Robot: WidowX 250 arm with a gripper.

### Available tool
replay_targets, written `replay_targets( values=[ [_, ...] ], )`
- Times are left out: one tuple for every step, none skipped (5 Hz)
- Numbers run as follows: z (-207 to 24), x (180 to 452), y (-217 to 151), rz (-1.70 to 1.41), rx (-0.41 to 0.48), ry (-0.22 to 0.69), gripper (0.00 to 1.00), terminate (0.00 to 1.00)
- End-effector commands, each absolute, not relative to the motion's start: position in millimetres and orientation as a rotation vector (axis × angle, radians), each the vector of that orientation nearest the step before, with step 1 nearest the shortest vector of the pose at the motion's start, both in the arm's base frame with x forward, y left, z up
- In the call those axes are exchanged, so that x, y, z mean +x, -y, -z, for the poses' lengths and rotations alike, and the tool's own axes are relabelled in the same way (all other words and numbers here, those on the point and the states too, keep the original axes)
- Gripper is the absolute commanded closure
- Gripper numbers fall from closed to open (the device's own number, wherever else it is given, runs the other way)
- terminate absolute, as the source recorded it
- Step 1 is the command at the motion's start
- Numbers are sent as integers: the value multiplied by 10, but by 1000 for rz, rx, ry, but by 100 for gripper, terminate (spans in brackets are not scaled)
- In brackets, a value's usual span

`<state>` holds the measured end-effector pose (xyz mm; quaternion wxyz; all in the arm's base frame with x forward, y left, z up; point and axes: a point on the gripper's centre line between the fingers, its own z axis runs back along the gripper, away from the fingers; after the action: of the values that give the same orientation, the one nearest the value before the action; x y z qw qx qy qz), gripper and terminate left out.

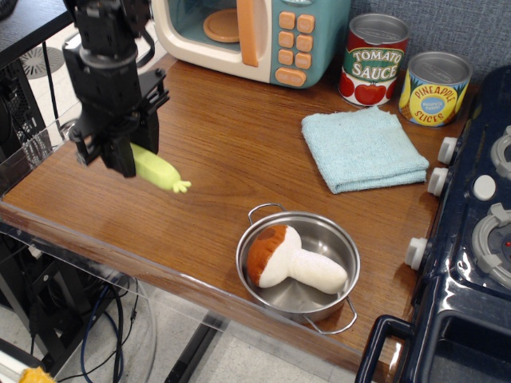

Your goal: Move the spoon from the top left of the table and place it on the bottom left of the table while turned 90 Degrees Counter Clockwise.

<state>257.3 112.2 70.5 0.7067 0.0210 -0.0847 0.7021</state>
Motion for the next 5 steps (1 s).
replay_targets(
  values=[
    [-479, 2698, -1025, -1733, 145, 239, 100, 0],
    [-309, 2759, -1010, -1723, 177, 219, 100, 0],
    [-220, 2762, -1021, -1711, 184, 208, 100, 0],
    [-267, 2763, -1000, -1698, 167, 187, 0, 0],
    [-347, 2770, -977, -1704, 153, 217, 0, 0]
  ],
)
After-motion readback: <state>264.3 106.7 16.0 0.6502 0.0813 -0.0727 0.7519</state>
